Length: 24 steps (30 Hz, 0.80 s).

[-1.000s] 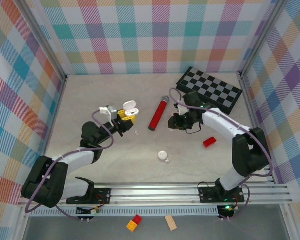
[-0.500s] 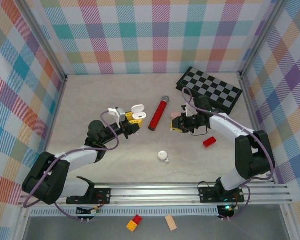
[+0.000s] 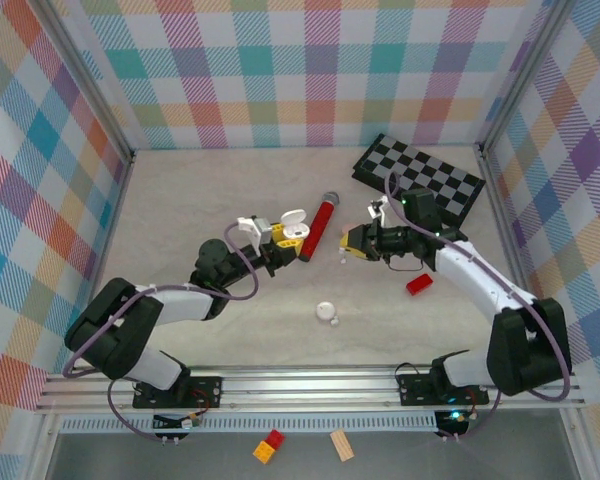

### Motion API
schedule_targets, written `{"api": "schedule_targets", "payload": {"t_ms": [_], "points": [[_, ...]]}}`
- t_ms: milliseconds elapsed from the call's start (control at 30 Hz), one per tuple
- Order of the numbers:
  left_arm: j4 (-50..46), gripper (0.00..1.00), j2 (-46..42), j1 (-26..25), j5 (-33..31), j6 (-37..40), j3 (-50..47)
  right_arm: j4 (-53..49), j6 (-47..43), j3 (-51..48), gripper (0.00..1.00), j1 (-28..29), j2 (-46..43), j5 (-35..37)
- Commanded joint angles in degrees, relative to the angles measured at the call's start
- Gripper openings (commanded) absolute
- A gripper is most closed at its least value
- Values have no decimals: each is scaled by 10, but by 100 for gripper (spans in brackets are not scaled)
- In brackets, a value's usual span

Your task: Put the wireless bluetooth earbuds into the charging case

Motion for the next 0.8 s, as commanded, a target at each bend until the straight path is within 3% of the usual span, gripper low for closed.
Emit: {"api": "schedule_targets", "payload": {"t_ms": [0,300,767], "points": [[35,31,13,-21,-39,45,21,10,10,11,21,-2,-33,-19],[46,31,48,-72,-106,96,49,-25,-3,76,22,35,-61,28],[43,30,77,-110,-114,112,78,-39,-19,136,21,98,-24,100]]}}
